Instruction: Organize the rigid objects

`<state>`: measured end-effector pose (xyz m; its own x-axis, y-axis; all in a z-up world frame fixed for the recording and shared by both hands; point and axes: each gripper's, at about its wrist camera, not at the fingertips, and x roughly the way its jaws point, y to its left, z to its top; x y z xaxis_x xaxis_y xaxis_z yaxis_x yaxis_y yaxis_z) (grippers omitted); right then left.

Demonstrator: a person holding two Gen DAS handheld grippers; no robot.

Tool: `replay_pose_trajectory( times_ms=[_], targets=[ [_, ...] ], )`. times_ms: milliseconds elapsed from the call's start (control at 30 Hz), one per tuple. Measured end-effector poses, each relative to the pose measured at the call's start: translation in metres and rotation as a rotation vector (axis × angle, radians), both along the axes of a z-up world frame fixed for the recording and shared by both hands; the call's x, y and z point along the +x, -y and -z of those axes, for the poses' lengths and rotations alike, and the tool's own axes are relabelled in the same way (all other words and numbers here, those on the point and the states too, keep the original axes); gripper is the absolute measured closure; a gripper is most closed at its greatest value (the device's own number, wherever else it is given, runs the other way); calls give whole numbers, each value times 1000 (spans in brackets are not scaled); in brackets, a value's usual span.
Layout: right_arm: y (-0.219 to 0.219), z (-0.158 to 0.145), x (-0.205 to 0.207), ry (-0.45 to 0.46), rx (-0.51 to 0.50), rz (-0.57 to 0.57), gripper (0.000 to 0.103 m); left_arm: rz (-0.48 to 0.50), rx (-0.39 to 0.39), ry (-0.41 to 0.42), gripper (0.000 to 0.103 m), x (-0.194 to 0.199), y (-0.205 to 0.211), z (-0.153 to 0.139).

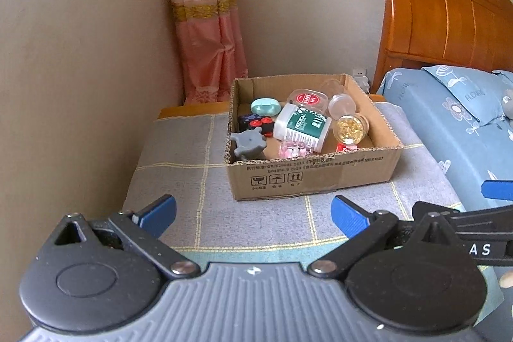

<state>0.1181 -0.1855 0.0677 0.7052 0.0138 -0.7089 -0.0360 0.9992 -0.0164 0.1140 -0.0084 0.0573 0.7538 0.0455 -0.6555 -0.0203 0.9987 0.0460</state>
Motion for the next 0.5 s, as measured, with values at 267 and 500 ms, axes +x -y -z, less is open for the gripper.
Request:
replay_pose_trajectory(
  times_ms=[267, 500],
  targets=[
    [-1, 0, 0, 2, 1, 0, 0, -4, -5, -3, 1, -1, 0, 0],
    [-3, -3, -1, 9, -2, -2, 0, -1, -7, 0, 1, -2, 1, -1]
  ],
)
